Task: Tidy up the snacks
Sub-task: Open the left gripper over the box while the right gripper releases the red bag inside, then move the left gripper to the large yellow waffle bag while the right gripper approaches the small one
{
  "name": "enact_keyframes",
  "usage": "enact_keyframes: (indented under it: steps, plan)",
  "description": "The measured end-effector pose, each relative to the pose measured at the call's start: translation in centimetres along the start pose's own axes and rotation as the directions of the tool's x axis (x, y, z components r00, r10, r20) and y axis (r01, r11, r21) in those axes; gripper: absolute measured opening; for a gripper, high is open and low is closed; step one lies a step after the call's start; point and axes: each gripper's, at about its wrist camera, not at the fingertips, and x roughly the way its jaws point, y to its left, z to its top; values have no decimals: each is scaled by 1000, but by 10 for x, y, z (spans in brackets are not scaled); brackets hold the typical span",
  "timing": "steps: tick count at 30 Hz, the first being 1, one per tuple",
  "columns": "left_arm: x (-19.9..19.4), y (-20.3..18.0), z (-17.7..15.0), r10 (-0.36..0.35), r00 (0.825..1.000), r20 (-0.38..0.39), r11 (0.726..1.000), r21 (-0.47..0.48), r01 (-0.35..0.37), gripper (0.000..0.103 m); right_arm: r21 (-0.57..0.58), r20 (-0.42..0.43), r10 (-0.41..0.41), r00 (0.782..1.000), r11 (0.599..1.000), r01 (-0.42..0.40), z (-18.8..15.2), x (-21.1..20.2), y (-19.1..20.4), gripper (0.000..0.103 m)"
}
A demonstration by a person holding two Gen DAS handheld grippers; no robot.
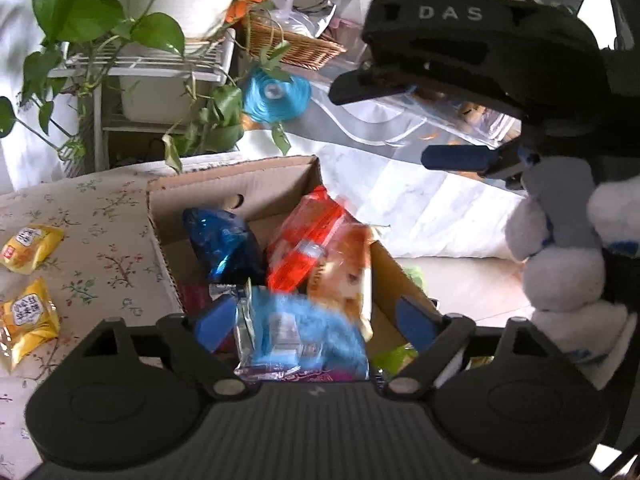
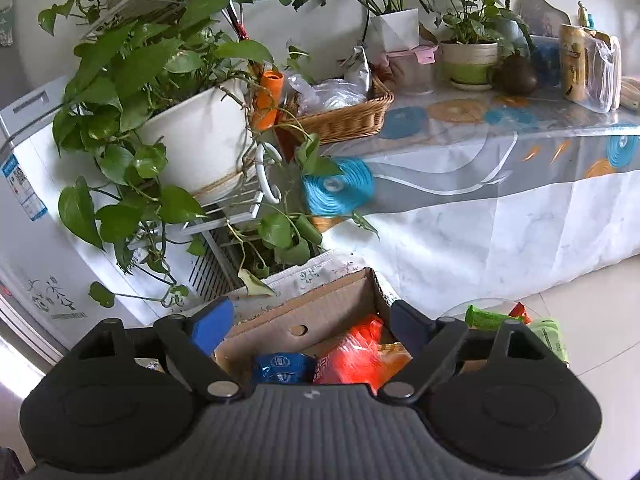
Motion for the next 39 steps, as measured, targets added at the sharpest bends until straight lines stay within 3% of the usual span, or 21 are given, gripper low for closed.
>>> enact_keyframes:
  steps: [19,39]
  plan:
    - [-29,48,-1,128,992,-16,991,41,-127,91,-83,-31,59,998,995,-61,-6,10,29,96]
    - [-52,121,-5,279,957,-75,960,52,-275,92,-169,-96,92,991,980,-107,-23,33,72,97]
